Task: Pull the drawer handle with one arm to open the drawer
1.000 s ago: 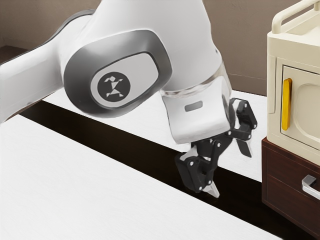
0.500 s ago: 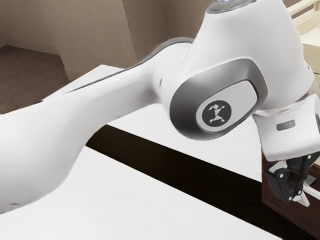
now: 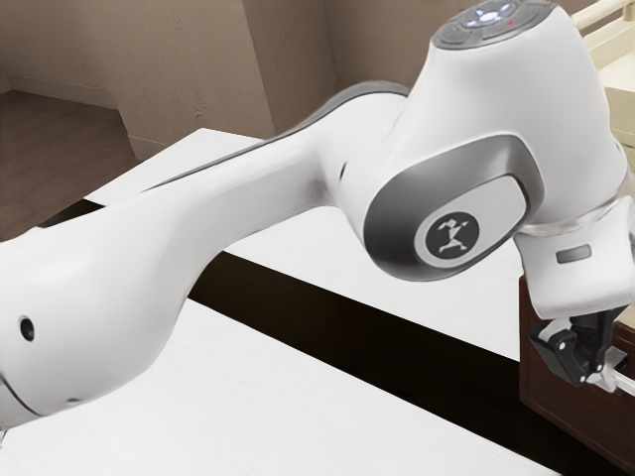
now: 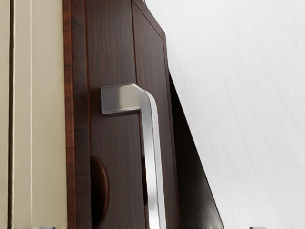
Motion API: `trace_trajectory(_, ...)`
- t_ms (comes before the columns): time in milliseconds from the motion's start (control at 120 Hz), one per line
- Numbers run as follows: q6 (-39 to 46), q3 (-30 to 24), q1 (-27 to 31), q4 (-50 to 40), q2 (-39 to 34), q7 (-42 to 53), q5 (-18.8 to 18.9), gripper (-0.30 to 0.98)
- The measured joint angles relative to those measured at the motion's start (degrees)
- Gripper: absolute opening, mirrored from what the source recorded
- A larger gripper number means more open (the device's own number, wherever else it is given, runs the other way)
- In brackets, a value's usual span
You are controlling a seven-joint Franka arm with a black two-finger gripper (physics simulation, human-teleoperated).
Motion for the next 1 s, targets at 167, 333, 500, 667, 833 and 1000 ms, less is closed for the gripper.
trace_trajectory(167, 0.1, 0.0, 0.0, -0.9, -0.2, 0.1, 0.1, 0.47)
trace_trajectory(333, 0.1, 0.0, -0.1, -1.9, 0.0, -1.5, 0.6, 0.4)
trace_trajectory(500, 0.2, 0.0, -0.5, -2.1, 0.6, -3.5, 1.3, 0.37)
trace_trajectory(667, 0.3, 0.0, -0.9, -2.3, 0.8, -5.0, 1.7, 0.35)
trace_trajectory(833, 1.1, 0.0, -1.1, -3.8, 0.9, -6.4, 2.5, 0.31)
trace_trajectory(1000, 2.1, 0.0, -2.0, -4.0, 1.7, -7.8, 2.9, 0.3)
